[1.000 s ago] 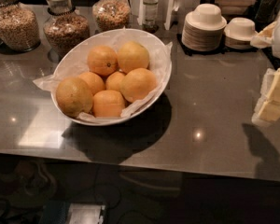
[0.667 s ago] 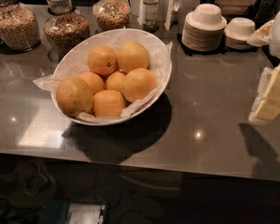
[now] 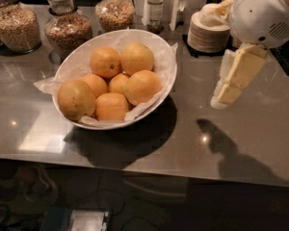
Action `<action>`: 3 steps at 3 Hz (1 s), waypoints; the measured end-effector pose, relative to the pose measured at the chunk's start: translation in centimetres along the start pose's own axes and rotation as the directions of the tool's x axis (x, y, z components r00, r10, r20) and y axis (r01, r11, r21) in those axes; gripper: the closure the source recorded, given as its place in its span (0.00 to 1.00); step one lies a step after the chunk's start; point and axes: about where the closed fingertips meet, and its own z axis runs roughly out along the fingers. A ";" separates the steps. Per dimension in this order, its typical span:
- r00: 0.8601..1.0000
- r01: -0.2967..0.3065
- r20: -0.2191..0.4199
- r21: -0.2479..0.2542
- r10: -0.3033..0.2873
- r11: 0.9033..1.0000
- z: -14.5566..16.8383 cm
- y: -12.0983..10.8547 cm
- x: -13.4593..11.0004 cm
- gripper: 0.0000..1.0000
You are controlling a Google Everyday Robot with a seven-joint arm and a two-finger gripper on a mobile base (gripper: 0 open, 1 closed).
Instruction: Pick orange from white bowl
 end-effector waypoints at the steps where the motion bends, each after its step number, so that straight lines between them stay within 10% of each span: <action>1: 0.985 0.072 0.159 -0.033 -0.066 0.997 2.7 -0.7 -4.1 0.00; 3: 0.951 0.167 0.284 -0.139 -0.122 0.976 8.6 0.3 -10.3 0.00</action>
Offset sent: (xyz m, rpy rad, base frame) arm 0.0219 0.1356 -0.0385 0.2596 0.0569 0.2846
